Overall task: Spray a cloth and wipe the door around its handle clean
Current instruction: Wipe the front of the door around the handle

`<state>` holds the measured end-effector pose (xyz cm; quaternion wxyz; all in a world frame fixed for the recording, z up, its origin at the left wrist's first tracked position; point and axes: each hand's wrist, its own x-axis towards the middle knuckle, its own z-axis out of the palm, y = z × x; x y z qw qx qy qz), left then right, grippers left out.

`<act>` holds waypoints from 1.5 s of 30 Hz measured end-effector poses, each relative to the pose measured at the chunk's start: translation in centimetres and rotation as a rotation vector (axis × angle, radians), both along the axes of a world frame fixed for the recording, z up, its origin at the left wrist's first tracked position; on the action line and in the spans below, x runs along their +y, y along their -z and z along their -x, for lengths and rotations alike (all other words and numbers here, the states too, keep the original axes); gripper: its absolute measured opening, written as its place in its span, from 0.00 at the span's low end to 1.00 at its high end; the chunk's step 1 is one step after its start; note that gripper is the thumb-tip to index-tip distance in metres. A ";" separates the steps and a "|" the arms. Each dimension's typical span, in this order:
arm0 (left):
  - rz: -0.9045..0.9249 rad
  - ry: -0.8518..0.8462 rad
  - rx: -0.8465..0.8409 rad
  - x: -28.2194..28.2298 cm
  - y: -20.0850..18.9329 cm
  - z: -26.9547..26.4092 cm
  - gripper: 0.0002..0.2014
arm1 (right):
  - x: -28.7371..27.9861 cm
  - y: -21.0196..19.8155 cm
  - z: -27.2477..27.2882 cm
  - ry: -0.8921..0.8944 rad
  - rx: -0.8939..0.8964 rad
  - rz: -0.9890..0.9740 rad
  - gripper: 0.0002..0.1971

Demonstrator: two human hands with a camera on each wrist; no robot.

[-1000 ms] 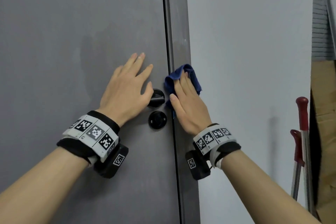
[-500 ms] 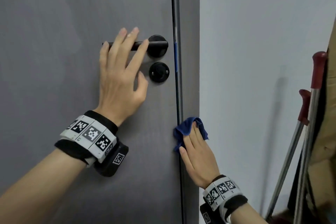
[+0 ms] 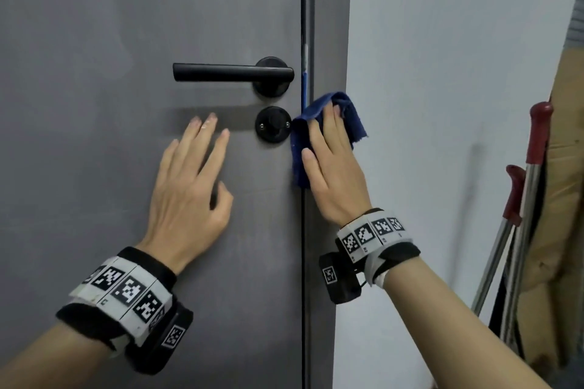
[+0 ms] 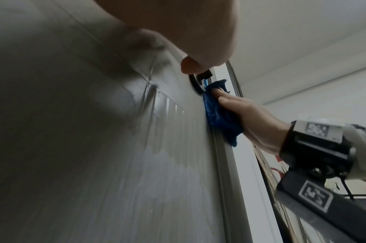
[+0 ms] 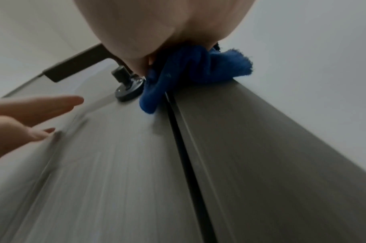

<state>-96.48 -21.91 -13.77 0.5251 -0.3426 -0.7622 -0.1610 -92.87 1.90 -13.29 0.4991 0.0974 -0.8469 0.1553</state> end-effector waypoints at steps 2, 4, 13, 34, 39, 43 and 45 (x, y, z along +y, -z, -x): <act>-0.016 0.004 -0.012 -0.1 0.1 0.0 0.36 | -0.4 1.8 0.3 -0.047 0.026 0.069 0.29; -0.020 -0.001 -0.027 -0.3 0.3 -0.1 0.36 | -1.2 5.4 0.1 -0.116 0.031 0.195 0.29; 0.119 -0.124 -0.073 -2.1 -1.0 -1.0 0.34 | -2.5 8.4 -0.5 -0.178 0.034 0.358 0.28; 0.035 -0.207 -0.101 -11.7 1.9 -1.9 0.35 | -17.1 16.0 2.7 -0.363 -0.167 -0.238 0.47; -0.063 -0.259 -0.181 -13.9 2.3 -1.4 0.37 | -16.6 13.4 2.7 -0.348 -0.196 -0.450 0.50; -0.066 -0.283 -0.181 -13.0 2.6 -1.1 0.37 | -9.1 8.4 2.3 -0.187 -0.071 -0.141 0.40; -0.082 -0.265 -0.189 -12.2 2.3 -1.2 0.38 | -7.3 5.9 2.4 -0.157 -0.017 -0.003 0.36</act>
